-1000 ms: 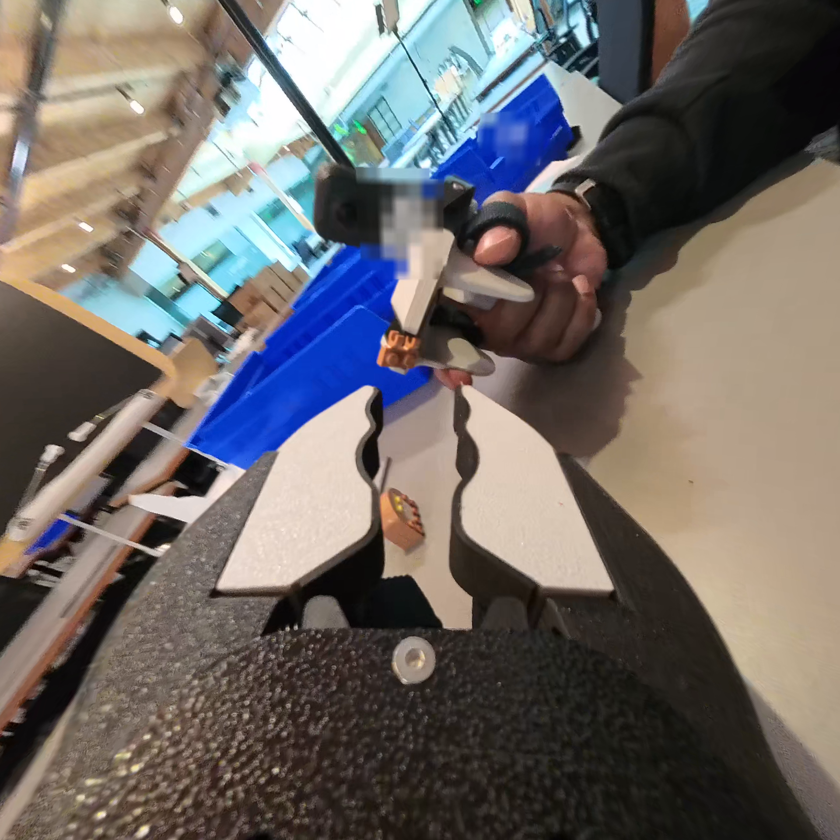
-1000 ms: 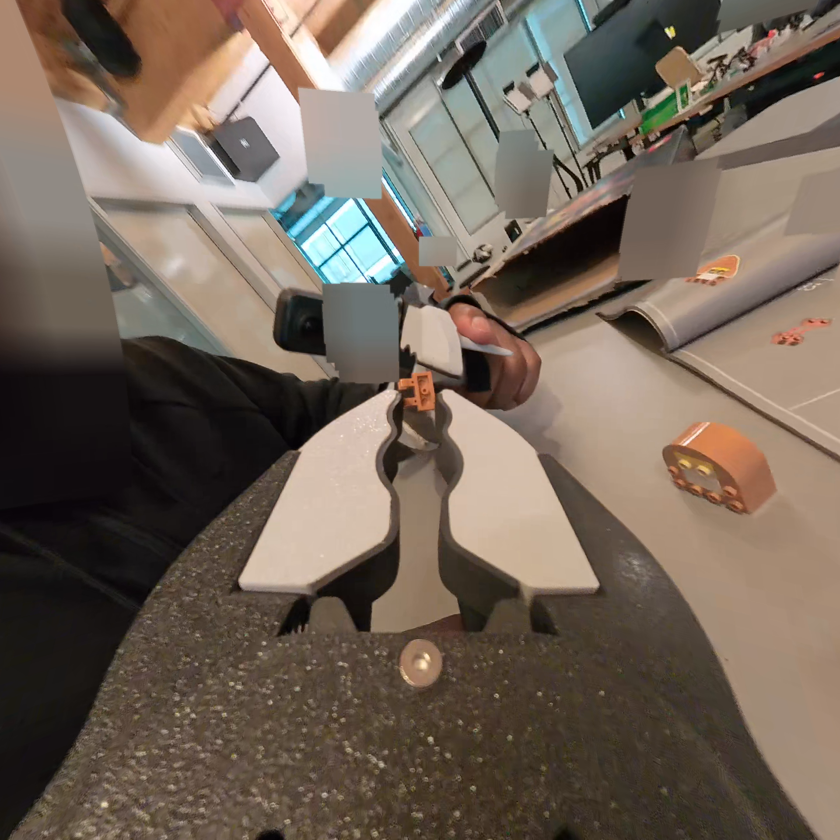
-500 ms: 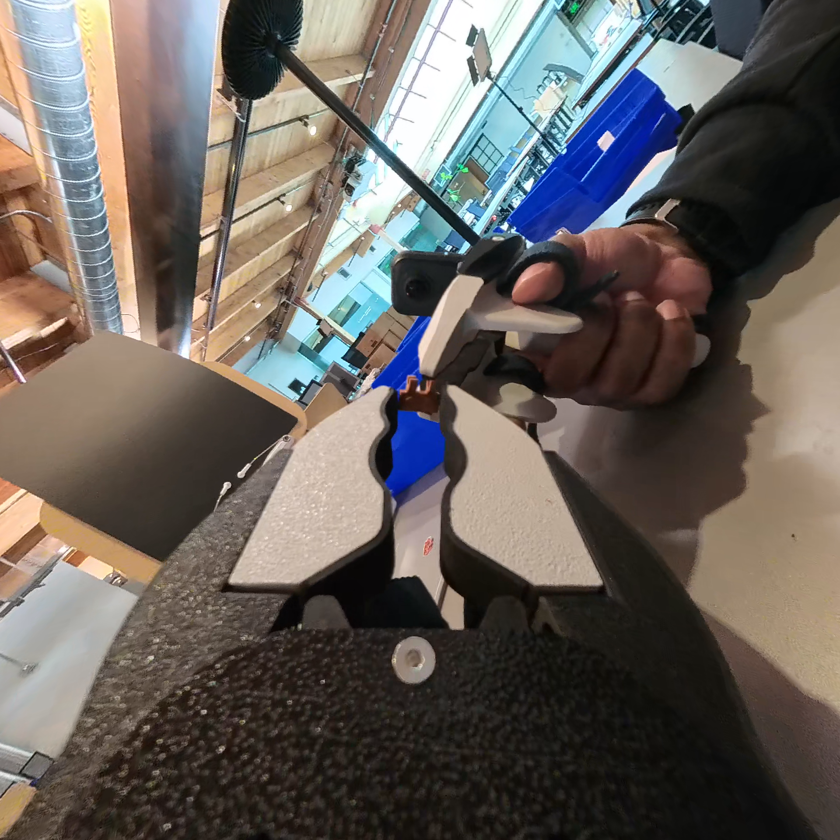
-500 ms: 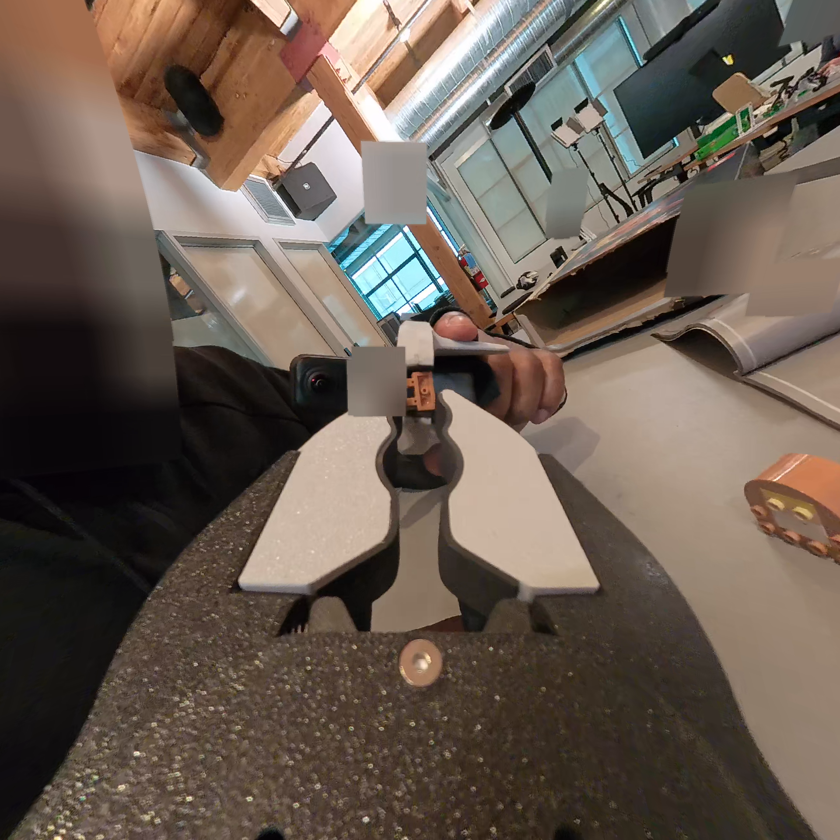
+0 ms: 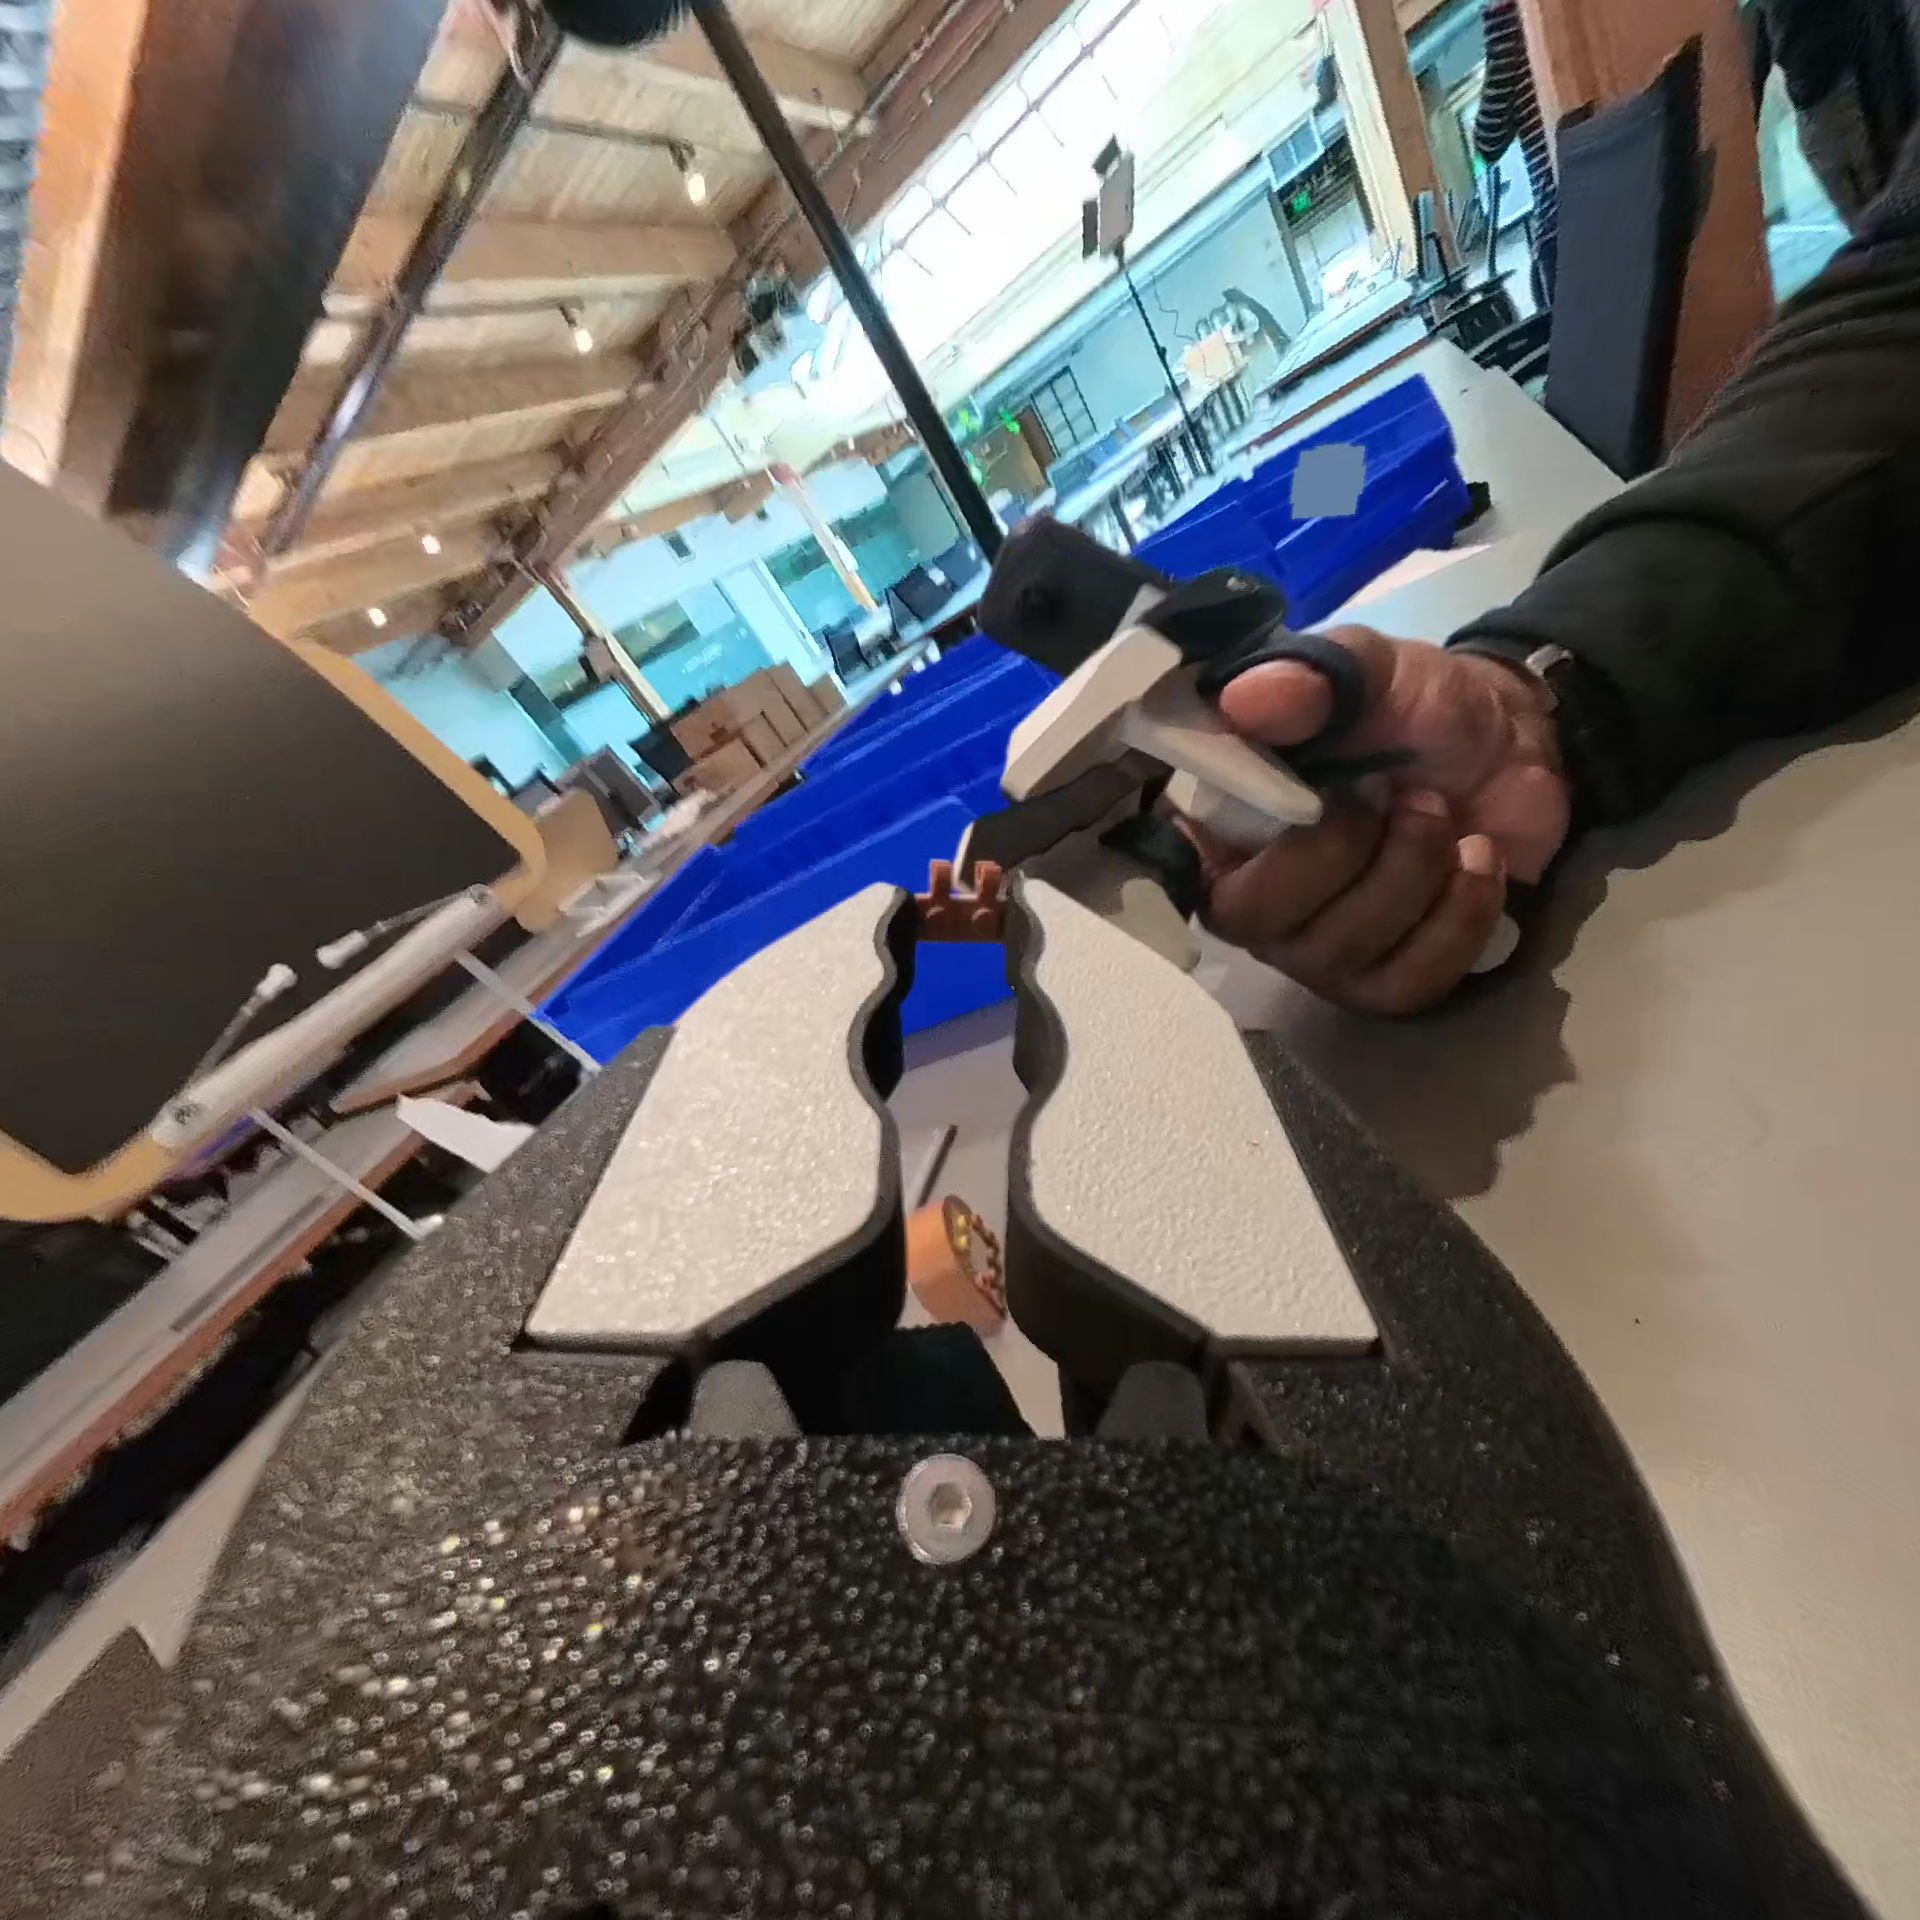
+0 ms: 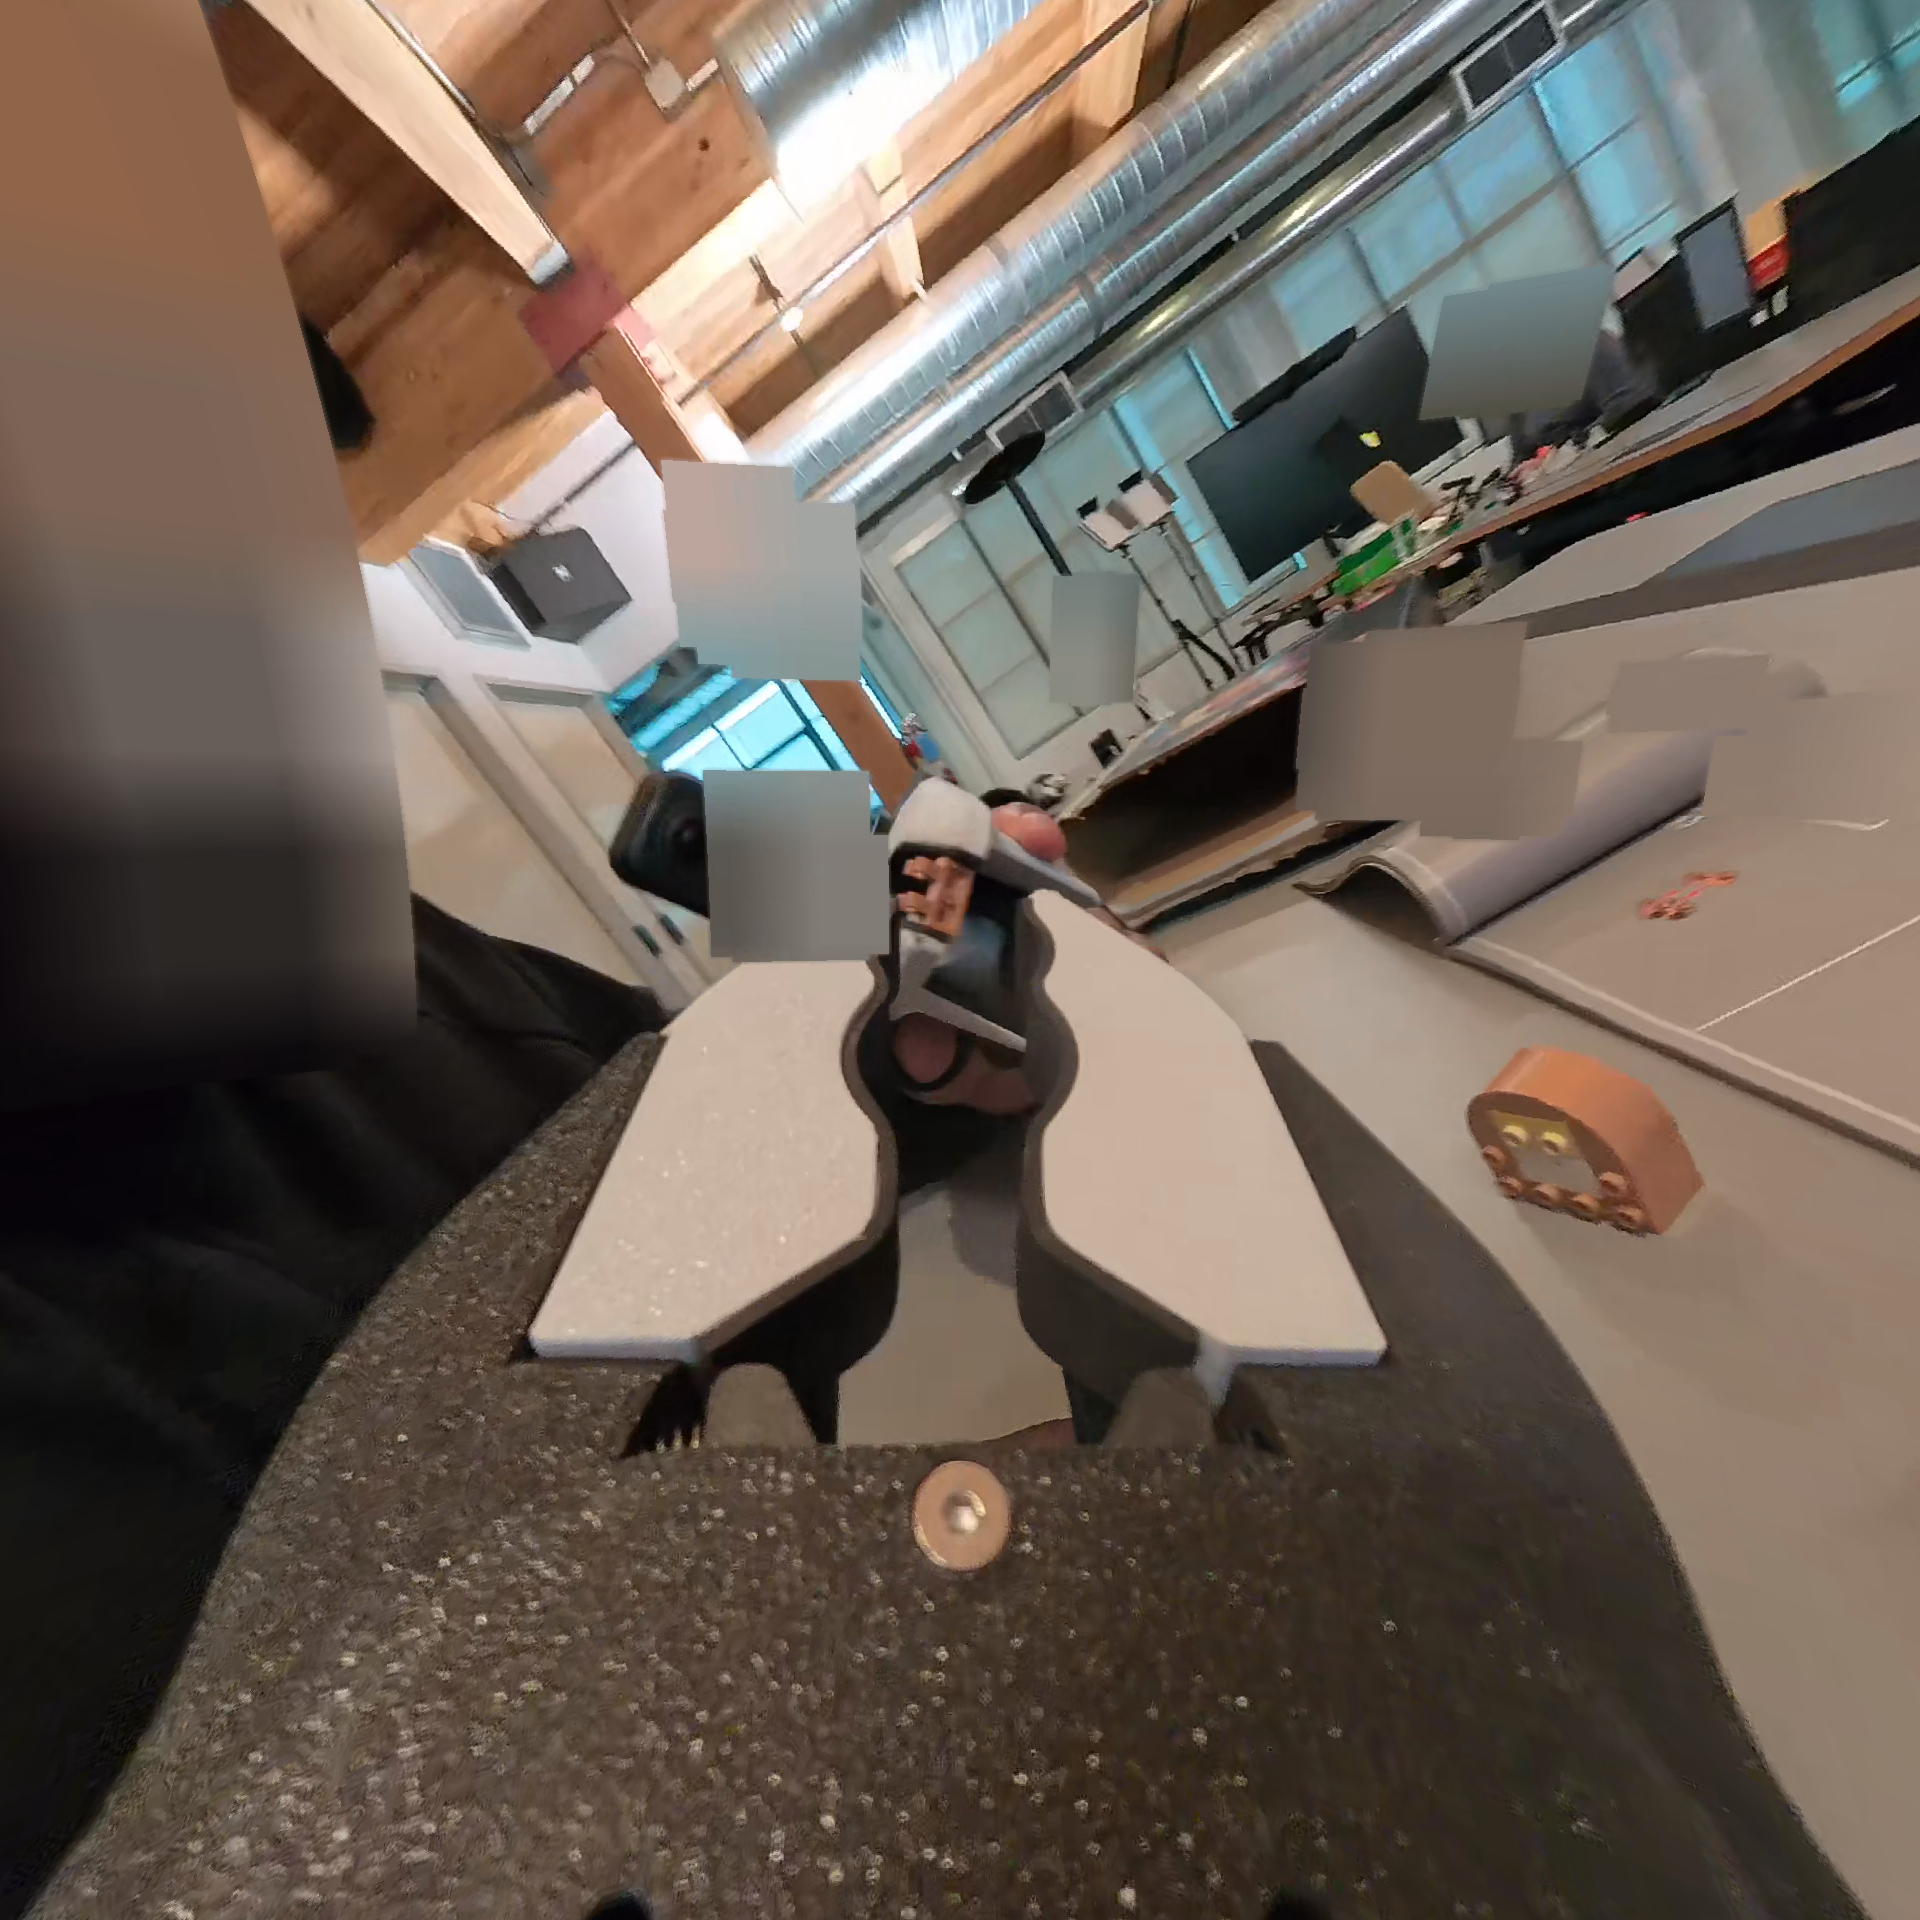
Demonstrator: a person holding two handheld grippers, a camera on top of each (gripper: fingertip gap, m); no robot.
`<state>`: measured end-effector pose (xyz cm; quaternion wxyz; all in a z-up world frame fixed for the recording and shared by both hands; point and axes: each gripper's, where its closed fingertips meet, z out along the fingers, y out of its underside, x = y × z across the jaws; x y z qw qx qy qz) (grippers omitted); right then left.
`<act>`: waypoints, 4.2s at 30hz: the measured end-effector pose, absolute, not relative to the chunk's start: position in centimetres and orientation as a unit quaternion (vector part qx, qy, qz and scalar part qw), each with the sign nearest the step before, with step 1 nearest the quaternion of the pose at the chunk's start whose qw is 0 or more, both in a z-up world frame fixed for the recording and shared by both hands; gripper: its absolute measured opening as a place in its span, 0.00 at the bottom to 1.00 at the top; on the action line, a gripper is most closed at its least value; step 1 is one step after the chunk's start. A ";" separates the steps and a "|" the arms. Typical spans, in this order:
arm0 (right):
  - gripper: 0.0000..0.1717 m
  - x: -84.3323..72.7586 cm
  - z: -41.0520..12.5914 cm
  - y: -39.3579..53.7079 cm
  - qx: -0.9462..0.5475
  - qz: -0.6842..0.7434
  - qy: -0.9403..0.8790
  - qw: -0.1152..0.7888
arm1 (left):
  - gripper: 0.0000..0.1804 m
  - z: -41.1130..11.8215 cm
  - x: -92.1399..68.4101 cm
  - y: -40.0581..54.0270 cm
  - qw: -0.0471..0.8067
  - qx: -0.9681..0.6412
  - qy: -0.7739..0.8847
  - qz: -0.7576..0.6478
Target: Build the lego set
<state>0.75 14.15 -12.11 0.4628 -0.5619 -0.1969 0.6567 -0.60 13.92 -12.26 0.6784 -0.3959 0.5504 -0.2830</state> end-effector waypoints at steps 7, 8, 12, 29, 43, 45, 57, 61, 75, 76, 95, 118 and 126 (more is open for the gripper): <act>0.13 -0.1 -14.0 14.4 -0.618 0.473 -0.317 0.542 | 0.09 -17.1 -0.4 17.1 0.551 -0.532 0.578 -0.281; 0.13 0.0 -14.5 14.6 -0.627 0.432 -0.339 0.553 | 0.09 -17.7 -0.4 17.4 0.538 -0.546 0.576 -0.284; 0.13 0.1 -16.2 14.7 -0.631 0.309 -0.417 0.576 | 0.09 -19.8 -0.4 17.0 0.475 -0.566 0.609 -0.287; 0.10 -0.4 -16.3 15.6 -0.578 0.206 -0.470 0.635 | 0.09 -21.3 -0.7 16.4 0.458 -0.555 0.648 -0.250; 0.08 0.7 -15.3 16.9 -0.593 0.222 -0.413 0.655 | 0.09 -20.2 -1.2 18.4 0.489 -0.580 0.601 -0.252; 0.08 1.1 -15.0 17.2 -0.598 0.232 -0.396 0.657 | 0.09 -19.7 -1.4 18.7 0.494 -0.584 0.586 -0.268; 0.08 1.4 -15.1 16.9 -0.622 0.293 -0.376 0.621 | 0.09 -19.7 -1.8 17.6 0.454 -0.573 0.601 -0.324; 0.08 0.4 -16.2 15.4 -0.613 0.267 -0.436 0.602 | 0.09 -20.9 -1.8 16.6 0.422 -0.574 0.630 -0.310; 0.09 -1.5 -20.6 14.4 -0.604 0.155 -0.576 0.528 | 0.09 -22.0 -2.0 15.0 0.379 -0.560 0.694 -0.248; 0.08 -1.6 -20.8 14.4 -0.601 0.151 -0.582 0.527 | 0.09 -21.9 -2.0 14.9 0.378 -0.558 0.697 -0.246; 0.07 -2.2 -21.6 13.1 -0.569 0.145 -0.628 0.511 | 0.09 -22.9 -1.8 13.2 0.352 -0.531 0.746 -0.194; 0.07 -2.3 -22.1 11.3 -0.526 0.157 -0.671 0.499 | 0.09 -22.9 -1.7 11.3 0.326 -0.499 0.774 -0.212; 0.06 -2.2 -22.1 11.2 -0.527 0.161 -0.670 0.497 | 0.09 -22.8 -1.6 11.2 0.335 -0.494 0.772 -0.217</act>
